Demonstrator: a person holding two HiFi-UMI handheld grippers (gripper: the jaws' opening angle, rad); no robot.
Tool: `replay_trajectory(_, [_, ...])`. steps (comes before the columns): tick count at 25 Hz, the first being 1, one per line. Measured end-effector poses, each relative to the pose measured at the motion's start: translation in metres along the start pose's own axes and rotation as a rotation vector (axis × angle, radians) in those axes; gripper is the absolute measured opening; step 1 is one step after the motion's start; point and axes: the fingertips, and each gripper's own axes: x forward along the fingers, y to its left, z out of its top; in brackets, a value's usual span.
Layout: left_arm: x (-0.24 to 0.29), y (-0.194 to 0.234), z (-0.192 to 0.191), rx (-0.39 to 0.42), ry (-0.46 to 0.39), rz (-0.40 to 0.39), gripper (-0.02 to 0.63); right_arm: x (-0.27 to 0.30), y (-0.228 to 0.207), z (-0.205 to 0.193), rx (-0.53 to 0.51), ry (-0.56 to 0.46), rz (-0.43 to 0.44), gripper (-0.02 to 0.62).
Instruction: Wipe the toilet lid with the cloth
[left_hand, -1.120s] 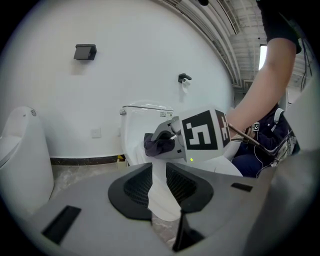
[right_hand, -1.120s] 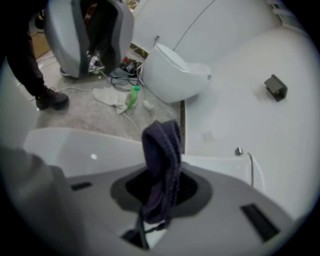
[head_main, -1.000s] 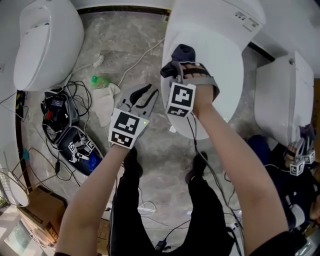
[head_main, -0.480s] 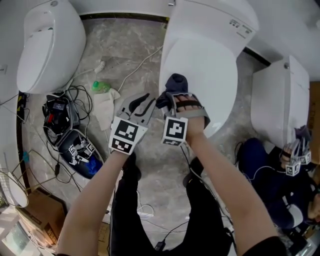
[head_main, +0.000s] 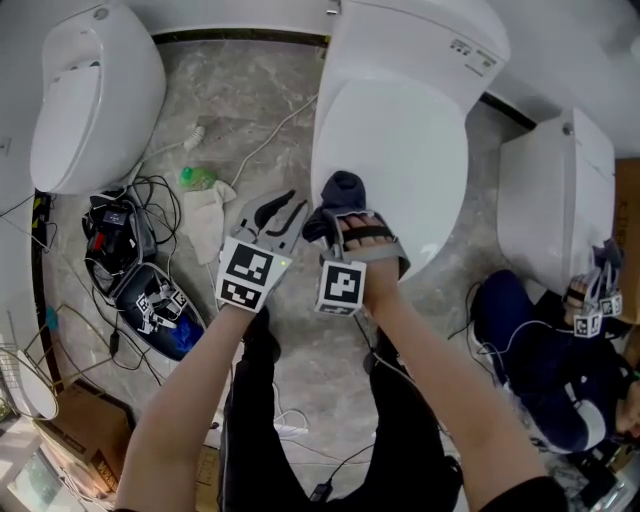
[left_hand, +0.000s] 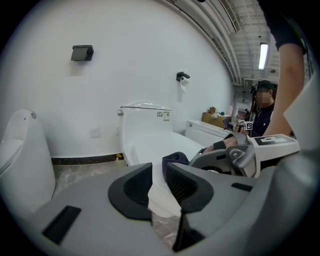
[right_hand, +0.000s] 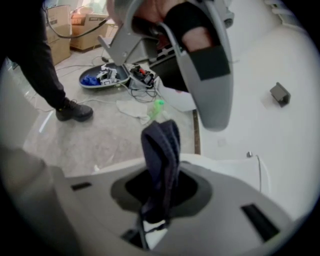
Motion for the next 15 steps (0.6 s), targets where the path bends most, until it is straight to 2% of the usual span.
replay_trajectory(3, [0.002, 0.001, -0.001, -0.007, 0.004, 0.003, 0.095, -0.004, 0.003, 0.002, 0.015, -0.016, 0.012, 0.091])
replay_trajectory(7, [0.001, -0.003, -0.003, -0.006, 0.013, -0.009, 0.095, -0.014, -0.009, 0.001, 0.115, -0.062, 0.014, 0.091])
replay_trajectory(15, [0.003, -0.004, 0.003, -0.011, 0.012, -0.007, 0.095, -0.030, -0.079, -0.043, 0.301, -0.055, -0.097, 0.091])
